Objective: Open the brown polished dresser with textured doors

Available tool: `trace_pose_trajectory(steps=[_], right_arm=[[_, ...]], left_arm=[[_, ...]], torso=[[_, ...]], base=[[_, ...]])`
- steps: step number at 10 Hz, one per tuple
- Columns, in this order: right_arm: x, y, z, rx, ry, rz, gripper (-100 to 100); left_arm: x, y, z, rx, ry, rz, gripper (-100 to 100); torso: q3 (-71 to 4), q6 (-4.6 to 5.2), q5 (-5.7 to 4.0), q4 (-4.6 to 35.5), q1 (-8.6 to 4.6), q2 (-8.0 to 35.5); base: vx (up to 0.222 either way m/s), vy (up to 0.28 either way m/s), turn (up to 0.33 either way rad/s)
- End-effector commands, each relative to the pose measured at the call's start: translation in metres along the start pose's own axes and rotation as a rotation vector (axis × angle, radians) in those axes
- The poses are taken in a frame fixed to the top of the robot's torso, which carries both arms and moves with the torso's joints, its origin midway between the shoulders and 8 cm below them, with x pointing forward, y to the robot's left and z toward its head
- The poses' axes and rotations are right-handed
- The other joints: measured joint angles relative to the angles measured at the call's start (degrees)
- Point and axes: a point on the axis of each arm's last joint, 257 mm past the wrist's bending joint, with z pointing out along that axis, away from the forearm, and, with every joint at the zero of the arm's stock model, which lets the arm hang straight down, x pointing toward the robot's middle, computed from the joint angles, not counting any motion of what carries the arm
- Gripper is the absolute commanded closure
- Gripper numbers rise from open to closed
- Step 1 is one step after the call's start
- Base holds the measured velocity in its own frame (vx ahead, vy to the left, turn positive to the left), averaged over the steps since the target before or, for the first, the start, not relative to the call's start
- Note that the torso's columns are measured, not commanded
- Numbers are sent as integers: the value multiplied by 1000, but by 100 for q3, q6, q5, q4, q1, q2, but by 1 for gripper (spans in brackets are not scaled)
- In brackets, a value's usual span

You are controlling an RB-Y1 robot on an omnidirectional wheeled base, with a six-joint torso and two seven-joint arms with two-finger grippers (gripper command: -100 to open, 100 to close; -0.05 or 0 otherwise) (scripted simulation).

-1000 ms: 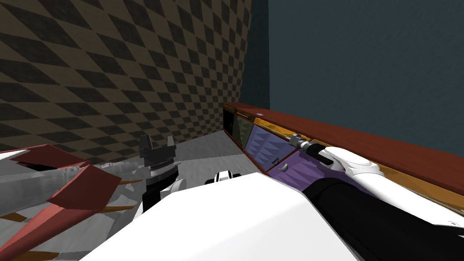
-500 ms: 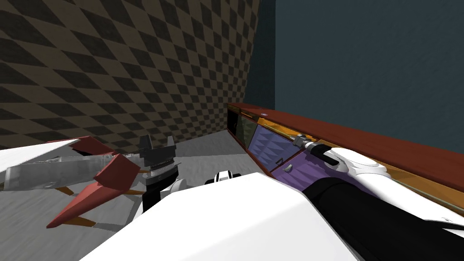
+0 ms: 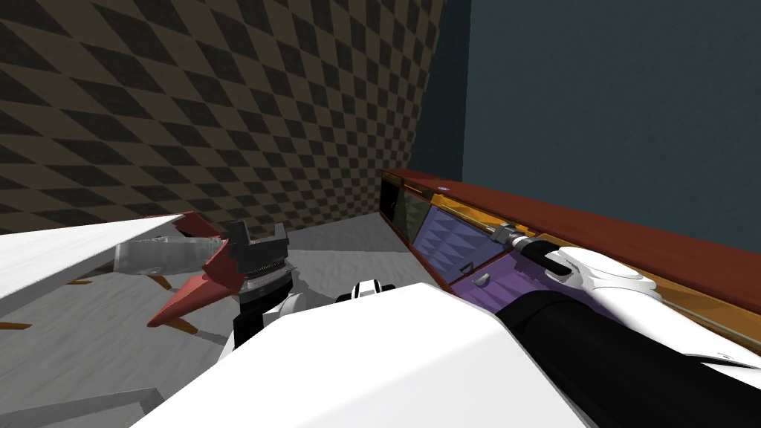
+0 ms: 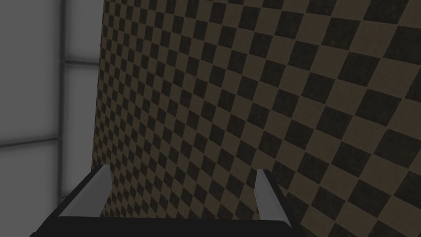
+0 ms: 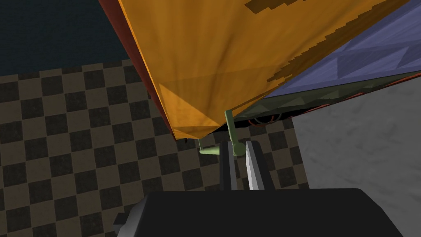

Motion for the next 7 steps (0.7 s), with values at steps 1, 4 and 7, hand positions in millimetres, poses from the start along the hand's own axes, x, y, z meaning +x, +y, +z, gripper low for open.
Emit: trace_pose_trajectory(steps=[1, 4, 7], right_arm=[[23, -9, -9, 26, 22, 37, 100], [56, -9, -20, 47, 67, 87, 100], [74, -17, -30, 33, 104, 96, -100]], left_arm=[[0, 0, 0, 0, 0, 0, 0], [0, 0, 0, 0, 0, 0, 0], [0, 0, 0, 0, 0, 0, 0]], torso=[[11, -78, 0, 2, 47, 15], [-5, -6, 10, 1, 13, -5], [-13, -64, 12, -4, 37, -20]], base=[[-145, 140, 238], [-41, 75, 136], [-60, 100, 120]])
